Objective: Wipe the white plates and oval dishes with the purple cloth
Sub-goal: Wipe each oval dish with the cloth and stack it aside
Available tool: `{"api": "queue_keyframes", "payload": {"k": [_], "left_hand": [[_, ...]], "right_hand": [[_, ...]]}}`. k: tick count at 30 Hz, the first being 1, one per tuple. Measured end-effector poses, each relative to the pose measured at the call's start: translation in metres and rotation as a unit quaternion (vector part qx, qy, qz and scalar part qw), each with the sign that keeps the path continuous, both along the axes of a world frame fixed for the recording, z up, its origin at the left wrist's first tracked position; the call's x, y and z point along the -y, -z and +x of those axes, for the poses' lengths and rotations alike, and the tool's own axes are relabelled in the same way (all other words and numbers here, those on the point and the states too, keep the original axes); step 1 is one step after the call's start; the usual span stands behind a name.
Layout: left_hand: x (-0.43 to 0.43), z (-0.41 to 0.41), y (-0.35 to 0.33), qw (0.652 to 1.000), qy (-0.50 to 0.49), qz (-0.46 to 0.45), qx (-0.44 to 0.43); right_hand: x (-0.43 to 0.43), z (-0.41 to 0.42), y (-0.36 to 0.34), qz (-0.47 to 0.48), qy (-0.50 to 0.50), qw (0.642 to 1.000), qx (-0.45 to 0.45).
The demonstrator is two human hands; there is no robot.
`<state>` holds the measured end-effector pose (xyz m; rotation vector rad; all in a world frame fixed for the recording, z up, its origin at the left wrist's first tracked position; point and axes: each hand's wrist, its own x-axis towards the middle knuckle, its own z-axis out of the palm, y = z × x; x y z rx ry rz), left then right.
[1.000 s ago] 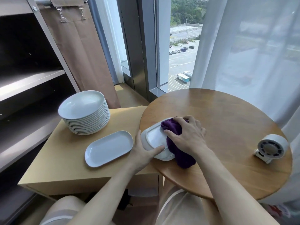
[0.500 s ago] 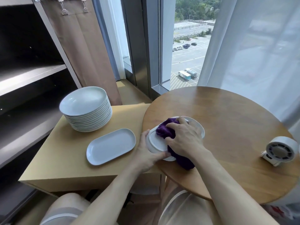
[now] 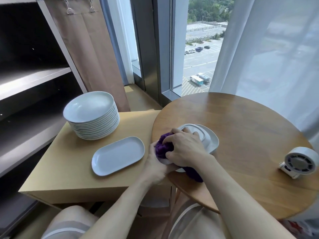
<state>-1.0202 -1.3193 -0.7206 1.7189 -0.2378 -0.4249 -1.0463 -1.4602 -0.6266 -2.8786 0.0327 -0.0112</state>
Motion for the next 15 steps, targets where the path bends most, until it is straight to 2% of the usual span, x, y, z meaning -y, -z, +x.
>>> {"api": "queue_keyframes", "payload": {"k": [8,15], "left_hand": [[0.001,-0.008,-0.012,0.998,-0.014,0.067,0.013],[0.001,-0.009,-0.022,0.996,0.006,0.079,0.03]], "right_hand": [[0.047,0.034,-0.002,-0.009,0.153,0.988,-0.007],[0.067,0.011,0.007,0.009,0.231,0.973,0.013]]}}
